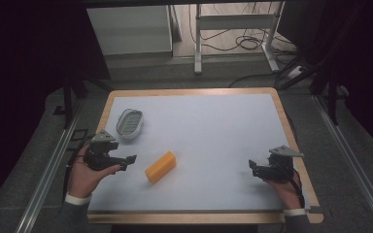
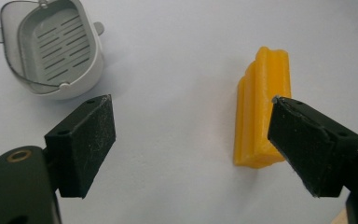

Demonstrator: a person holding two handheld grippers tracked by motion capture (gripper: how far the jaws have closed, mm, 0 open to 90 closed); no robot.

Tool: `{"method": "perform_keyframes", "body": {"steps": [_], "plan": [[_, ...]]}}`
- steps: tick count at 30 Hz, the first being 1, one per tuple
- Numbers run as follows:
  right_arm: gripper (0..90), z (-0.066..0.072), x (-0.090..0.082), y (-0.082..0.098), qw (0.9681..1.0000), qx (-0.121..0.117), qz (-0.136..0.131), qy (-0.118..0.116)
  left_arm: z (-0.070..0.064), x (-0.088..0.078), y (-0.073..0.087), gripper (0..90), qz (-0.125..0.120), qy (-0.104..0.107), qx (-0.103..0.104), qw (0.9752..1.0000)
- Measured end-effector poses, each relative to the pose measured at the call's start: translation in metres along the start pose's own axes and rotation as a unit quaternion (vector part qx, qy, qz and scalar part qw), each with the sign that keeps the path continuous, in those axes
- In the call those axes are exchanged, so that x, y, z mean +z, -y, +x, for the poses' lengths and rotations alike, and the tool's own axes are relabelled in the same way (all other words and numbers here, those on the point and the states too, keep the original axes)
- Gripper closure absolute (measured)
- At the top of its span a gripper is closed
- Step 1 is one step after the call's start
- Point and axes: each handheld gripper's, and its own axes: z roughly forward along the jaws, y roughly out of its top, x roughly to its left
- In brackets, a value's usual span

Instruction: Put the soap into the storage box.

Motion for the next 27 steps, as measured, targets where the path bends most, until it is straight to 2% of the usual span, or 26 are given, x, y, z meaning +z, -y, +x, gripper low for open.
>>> {"method": "perform_keyframes", "body": {"steps": [11,13,19,22,27], "plan": [[6.8,-0.001,0.0,0.0,1.0,-0.001,0.002,0.004,-0.012,0.013,-0.007,15.2,0.02,0.015,0.019,0.9995],[6.8,-0.002,0.0,0.001,1.0,-0.003,0.004,0.005,-0.017,0.014,-0.009,15.2,0.019,0.023,0.026,0.9992],[6.8,-0.003,0.0,0.001,1.0,-0.002,0.006,0.006,-0.022,0.018,-0.015,15.1,0.022,0.02,0.037,0.9989],[6.8,-0.003,0.0,0.001,1.0,-0.002,0.006,0.007,-0.026,0.025,-0.017,14.9,0.034,0.019,0.041,0.9984],[6.8,-0.004,0.001,0.002,0.9999,-0.001,0.008,0.009,-0.03,0.031,-0.018,15.0,0.042,0.019,0.041,0.9981]]}}
